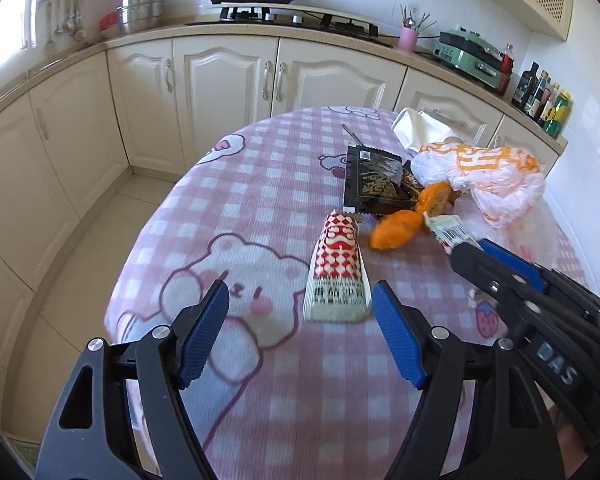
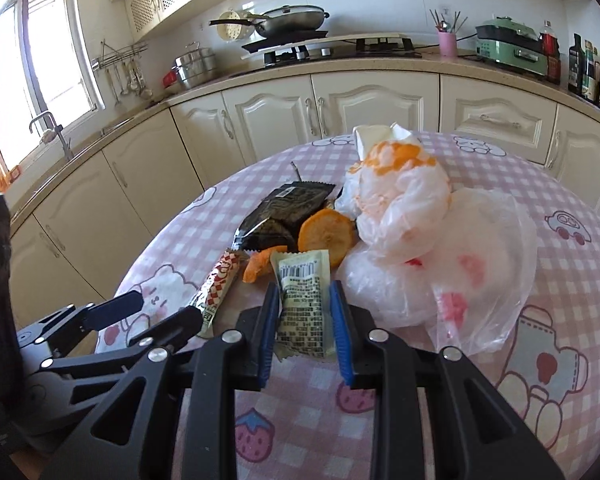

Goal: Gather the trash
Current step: 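Grasp the snack bar wrapper with the right tool while the left tool grasps the ketchup packet, then carry both wrappers over the blue bin and open both tools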

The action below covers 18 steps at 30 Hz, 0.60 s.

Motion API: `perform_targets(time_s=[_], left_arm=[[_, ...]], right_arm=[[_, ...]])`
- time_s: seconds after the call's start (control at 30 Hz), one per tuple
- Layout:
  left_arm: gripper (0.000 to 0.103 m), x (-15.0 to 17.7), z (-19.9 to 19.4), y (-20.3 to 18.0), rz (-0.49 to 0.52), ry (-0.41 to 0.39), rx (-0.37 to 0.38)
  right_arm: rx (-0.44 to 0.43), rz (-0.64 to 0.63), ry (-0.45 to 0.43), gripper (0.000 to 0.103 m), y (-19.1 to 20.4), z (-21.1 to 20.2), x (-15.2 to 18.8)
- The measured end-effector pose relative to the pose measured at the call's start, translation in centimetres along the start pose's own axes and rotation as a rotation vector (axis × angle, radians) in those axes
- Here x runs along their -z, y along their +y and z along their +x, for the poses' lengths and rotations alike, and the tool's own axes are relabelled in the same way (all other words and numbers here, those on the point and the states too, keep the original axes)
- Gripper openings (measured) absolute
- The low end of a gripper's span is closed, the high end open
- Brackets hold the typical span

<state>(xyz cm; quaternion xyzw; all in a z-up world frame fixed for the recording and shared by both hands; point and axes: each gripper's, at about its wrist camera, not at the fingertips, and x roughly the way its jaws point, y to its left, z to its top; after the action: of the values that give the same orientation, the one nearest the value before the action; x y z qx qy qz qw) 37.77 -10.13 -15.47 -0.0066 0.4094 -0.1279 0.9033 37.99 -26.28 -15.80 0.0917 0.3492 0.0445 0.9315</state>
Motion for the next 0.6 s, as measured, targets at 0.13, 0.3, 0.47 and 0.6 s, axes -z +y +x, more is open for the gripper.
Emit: perform_targets(time_s=[0.13, 0.3, 0.47, 0.6], left_arm=[[0.069, -0.5, 0.9, -0.3, 0.037, 0.033, -0.011], [0.060, -0.7, 1.4, -1.4, 0.110, 0.056, -0.041], [0.017, -0.8, 1.1, -1.8, 0.130, 0.045, 0.014], [0.002, -0.1, 0.4, -1.1, 0.092, 0.021, 0.045]], right_arm=[[-0.007, 0.006, 0.000, 0.025, -0.1, -0.1, 0.0], [-0.023, 0.018, 0.003, 0.025, -0.3, -0.1, 0.1], [-0.034, 0.015, 0.000, 0.025, -0.3, -0.1, 0.1], [-0.036, 0.018, -0.012, 0.025, -0.4, -0.4, 0.2]])
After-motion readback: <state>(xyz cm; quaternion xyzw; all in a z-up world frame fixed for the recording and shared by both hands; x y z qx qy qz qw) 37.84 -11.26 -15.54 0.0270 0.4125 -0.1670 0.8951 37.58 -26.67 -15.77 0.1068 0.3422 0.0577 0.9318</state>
